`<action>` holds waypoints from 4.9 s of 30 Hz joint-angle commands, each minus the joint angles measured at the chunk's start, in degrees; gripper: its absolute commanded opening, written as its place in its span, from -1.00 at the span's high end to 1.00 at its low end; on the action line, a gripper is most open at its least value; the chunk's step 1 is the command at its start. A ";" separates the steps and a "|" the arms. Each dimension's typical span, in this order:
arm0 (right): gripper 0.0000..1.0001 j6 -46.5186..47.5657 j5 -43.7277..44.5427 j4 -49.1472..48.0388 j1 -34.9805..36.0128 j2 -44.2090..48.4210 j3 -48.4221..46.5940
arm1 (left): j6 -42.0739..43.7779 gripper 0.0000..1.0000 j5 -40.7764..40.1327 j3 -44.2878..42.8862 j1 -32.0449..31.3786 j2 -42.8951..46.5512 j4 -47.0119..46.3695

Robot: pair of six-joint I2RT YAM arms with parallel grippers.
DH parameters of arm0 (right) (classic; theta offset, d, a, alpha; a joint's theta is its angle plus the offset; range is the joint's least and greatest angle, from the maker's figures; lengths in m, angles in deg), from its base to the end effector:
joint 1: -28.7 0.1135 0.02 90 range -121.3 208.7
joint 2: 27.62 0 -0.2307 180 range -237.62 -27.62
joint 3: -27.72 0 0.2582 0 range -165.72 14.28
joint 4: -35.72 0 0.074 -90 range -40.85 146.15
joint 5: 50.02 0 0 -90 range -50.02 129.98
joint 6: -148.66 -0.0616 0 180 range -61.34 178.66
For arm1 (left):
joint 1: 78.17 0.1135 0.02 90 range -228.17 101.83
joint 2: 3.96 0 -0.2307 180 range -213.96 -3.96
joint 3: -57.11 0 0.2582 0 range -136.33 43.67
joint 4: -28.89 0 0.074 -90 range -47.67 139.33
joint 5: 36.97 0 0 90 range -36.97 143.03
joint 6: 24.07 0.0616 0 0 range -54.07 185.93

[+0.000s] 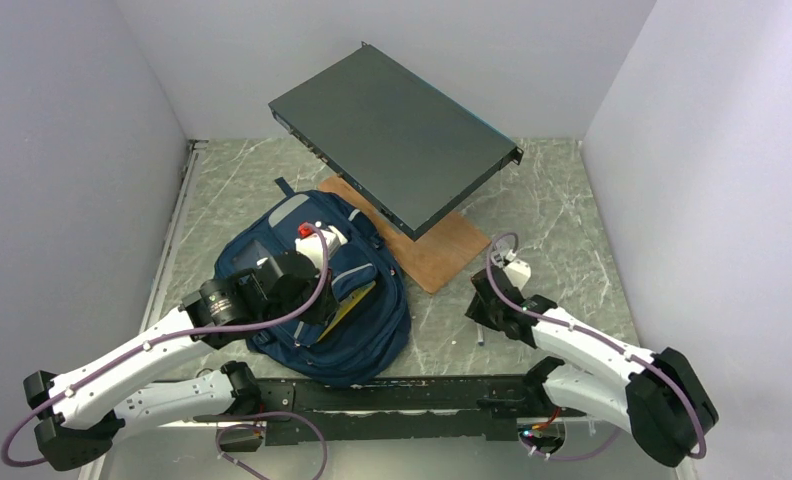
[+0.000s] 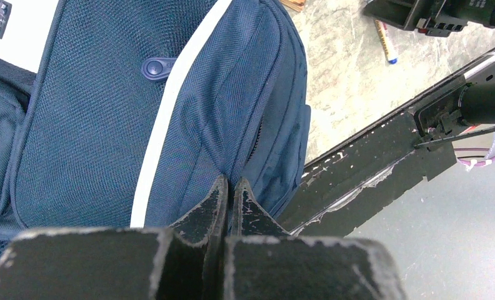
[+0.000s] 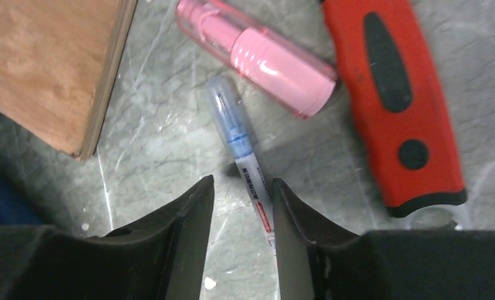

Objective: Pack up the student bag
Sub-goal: Pick up the stationery from the center of the board, then place the stationery in the student bag, then pick up the stationery from the center of the board.

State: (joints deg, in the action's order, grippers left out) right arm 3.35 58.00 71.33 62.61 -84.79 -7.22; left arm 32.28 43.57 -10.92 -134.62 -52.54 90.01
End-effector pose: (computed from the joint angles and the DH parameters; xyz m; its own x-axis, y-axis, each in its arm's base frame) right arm 0.1804 0.0983 0.0974 -0.7237 0.4557 -0.5183 0.3535 0.8898 0.2886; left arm 0.1253 -0.1707 0.2829 -0.7238 0.1025 -0.6824 0.4242 0.8460 -0.3230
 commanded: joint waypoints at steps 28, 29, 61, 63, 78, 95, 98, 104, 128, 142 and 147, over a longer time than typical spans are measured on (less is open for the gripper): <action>1.00 -11.42 -18.31 -67.87 28.44 -2.25 5.57 | -3.56 1.00 3.30 -2.42 -0.60 1.73 -5.75; 1.00 -11.90 -18.21 -70.22 29.24 -4.80 4.63 | -3.59 1.00 3.45 -2.31 -0.60 1.93 -6.09; 0.73 1.00 7.88 -86.07 38.36 -45.25 -19.06 | -6.69 1.00 7.66 -1.28 -0.64 3.72 -7.54; 0.63 6.47 2.94 -88.43 38.29 -45.26 -18.27 | -6.75 1.00 7.62 -1.37 -0.60 4.32 -7.50; 0.06 12.48 -2.03 -59.71 38.33 -27.78 -16.68 | -6.79 1.00 5.81 -2.59 -0.61 3.94 -6.66; -0.57 16.93 12.41 -17.40 36.81 13.87 -0.97 | -8.48 1.00 0.18 -1.00 -0.60 4.56 -3.49; -0.61 13.89 14.35 -9.55 31.00 20.98 -0.02 | -9.08 1.00 -0.36 -1.10 -0.60 4.74 -2.86; -0.67 10.89 13.97 -2.99 13.59 24.83 1.26 | -9.18 1.00 -0.64 0.59 -0.60 4.86 -4.91; -0.41 30.01 -12.27 -9.18 -15.28 -3.48 -10.88 | -7.46 1.00 3.33 -1.40 -0.60 0.23 -8.25; -0.19 24.76 -14.34 -7.63 -14.50 -14.62 -9.84 | -8.17 1.00 6.22 0.48 -0.60 -0.08 -12.03; -0.02 21.98 -9.58 -7.40 -12.46 -10.97 -6.48 | -6.53 1.00 5.69 -1.75 -0.60 -0.37 -9.19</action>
State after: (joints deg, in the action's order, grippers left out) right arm 28.07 45.67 63.68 48.99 -98.36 -15.81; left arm 26.14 45.65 -9.28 -134.72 -54.35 86.38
